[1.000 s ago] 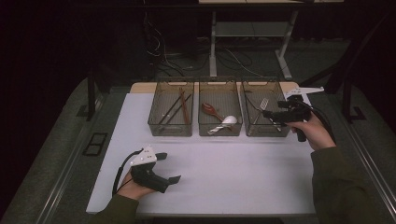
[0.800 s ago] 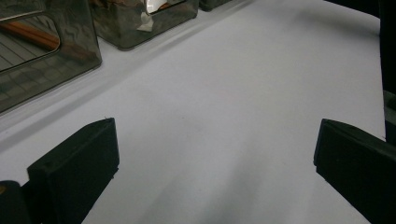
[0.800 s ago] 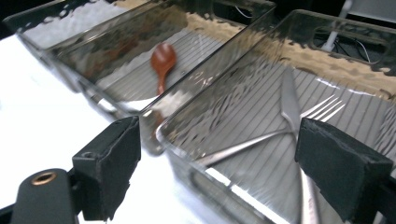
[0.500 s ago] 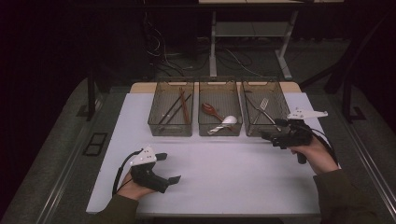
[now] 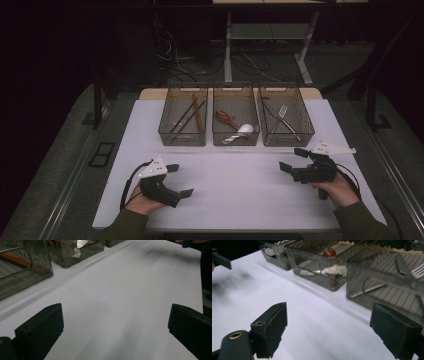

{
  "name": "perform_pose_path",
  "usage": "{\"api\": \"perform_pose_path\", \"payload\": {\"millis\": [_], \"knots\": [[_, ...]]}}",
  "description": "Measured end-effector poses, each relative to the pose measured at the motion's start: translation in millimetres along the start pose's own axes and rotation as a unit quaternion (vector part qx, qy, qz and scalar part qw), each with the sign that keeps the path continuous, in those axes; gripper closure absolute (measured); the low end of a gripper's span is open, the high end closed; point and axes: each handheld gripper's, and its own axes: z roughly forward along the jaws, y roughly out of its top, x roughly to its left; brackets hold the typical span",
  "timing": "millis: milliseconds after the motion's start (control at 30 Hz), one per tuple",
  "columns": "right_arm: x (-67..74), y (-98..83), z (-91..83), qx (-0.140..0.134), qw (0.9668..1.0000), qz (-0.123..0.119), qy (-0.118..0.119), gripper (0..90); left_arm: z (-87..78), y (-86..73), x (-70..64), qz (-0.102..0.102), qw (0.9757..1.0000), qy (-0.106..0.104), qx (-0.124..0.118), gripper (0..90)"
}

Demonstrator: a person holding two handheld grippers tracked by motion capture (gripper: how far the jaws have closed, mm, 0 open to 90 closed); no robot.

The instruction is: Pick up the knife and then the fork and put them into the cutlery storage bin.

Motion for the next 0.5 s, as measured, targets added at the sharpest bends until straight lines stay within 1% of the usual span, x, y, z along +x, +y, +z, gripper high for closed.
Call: {"api": "perform_pose_path", "payload": {"millis": [100,133,233,300,433,500], "knots": [[3.9,-11.7,-4.3,-0.012,0.9999,0.008,0.005,13.9,0.4,0.4,-0.4,0.001,1.0,-0.001,0.001,0.0],[5.0,-14.2,-5.0,-0.011,0.9999,0.008,0.006,13.9,0.8,0.4,-0.6,0.001,1.0,-0.001,0.001,0.0],[9.6,-22.9,-7.9,-0.007,1.0,-0.001,0.005,13.9,0.6,0.5,-1.0,0.003,1.0,0.0,0.002,0.0],[11.3,-27.5,-9.8,-0.008,0.9999,0.005,0.008,13.9,0.0,0.5,-0.8,0.004,1.0,-0.001,0.003,0.0],[12.2,-35.4,-10.3,0.007,1.0,-0.005,0.002,13.9,0.0,0.3,-0.5,0.005,1.0,0.0,0.004,0.0],[12.5,-38.7,-10.0,0.015,0.9999,-0.005,0.003,13.9,0.1,0.3,-0.6,0.006,1.0,0.0,0.005,0.0]]}}
